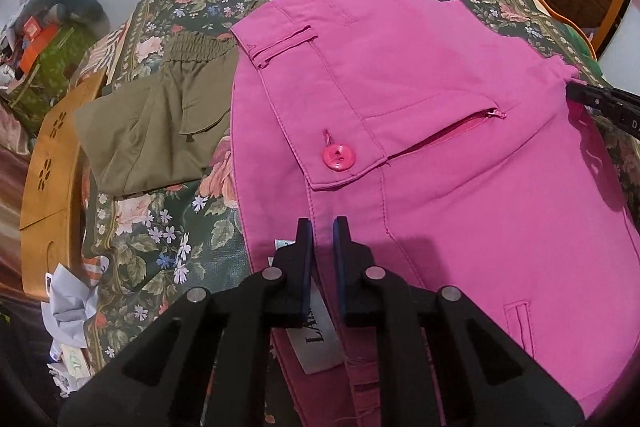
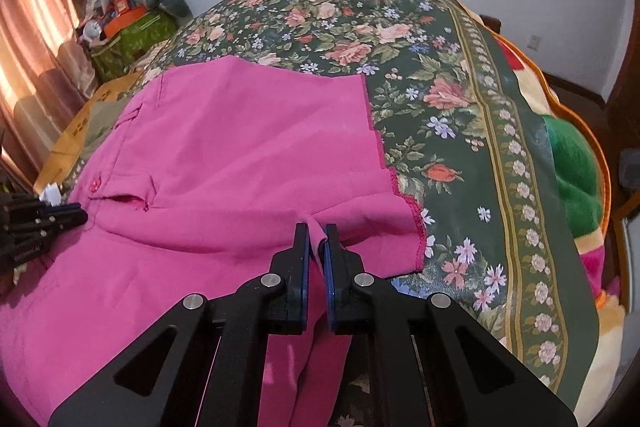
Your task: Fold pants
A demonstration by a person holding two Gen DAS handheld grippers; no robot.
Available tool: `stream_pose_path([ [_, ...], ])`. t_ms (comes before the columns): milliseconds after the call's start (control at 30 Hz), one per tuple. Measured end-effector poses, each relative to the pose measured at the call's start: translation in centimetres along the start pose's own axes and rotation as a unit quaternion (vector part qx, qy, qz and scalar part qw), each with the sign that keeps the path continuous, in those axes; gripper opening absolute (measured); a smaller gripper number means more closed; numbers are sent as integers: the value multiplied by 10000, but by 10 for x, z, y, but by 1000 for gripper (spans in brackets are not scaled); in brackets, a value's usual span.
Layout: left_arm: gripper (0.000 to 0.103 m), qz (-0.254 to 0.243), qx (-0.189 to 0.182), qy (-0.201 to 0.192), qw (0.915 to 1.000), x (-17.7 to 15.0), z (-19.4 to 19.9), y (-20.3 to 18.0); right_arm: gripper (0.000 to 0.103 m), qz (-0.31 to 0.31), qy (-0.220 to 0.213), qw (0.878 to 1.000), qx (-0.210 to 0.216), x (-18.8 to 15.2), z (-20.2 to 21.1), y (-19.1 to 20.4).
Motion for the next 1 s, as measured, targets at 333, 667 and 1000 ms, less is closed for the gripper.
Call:
stream_pose_path([
  [333, 15, 33, -17, -11, 10000, 0, 0, -2, 5, -191, -77, 9998, -61, 2, 15, -1],
  [667, 18, 465, -397, -208, 9979, 10, 30, 23, 6, -96, -349, 9981, -494, 10, 45, -16],
  [1000, 36, 651, -544, -148, 9963, 45, 11, 38, 36, -350, -390, 9977, -438, 23, 41, -28],
])
Point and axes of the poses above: each gripper's, at about its wrist camera, not at the fingertips, and z roughly against the way its jaws point, y to its left, x to its top, the point moved 3 cm from there along -z, roughly the way its jaws point, and after that the axes turned 9 degrees about -z, right-handed, at the moved point
